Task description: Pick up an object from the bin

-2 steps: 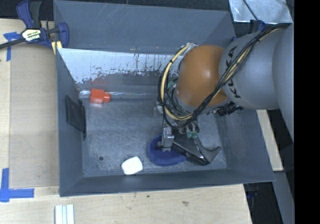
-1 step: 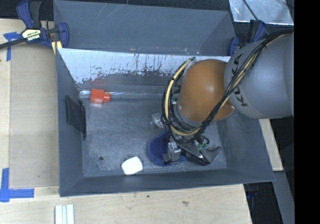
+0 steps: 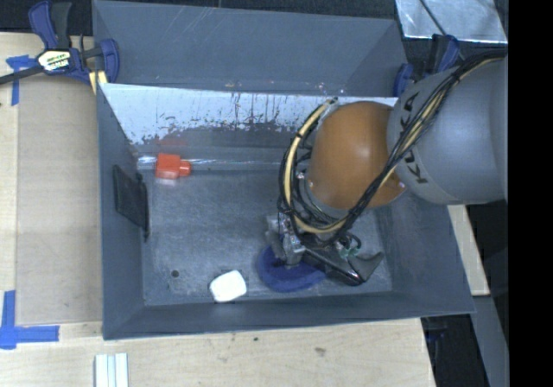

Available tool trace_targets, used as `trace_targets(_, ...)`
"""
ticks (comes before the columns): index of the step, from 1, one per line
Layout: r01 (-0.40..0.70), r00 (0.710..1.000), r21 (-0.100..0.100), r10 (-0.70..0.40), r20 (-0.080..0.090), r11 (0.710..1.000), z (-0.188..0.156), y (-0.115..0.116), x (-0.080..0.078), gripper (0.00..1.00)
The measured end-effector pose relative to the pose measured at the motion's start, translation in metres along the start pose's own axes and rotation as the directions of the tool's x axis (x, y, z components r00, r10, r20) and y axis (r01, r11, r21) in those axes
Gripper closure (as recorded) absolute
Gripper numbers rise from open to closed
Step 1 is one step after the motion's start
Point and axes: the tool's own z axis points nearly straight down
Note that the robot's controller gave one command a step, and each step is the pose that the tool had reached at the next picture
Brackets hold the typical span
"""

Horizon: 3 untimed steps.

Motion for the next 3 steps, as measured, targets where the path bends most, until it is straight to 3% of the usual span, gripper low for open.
trace_targets(1,0.027,1.000,0.002,-0.027,0.008,1.000,-0.136,0.019,0.015,1.00)
trace_targets(2,-0.223,0.975,-0.001,0.223,-0.004,0.975,-0.091,0.092,0.004,1.00)
trace_targets(3,-0.226,0.974,0.001,0.226,-0.002,0.974,-0.092,0.090,0.004,0.00)
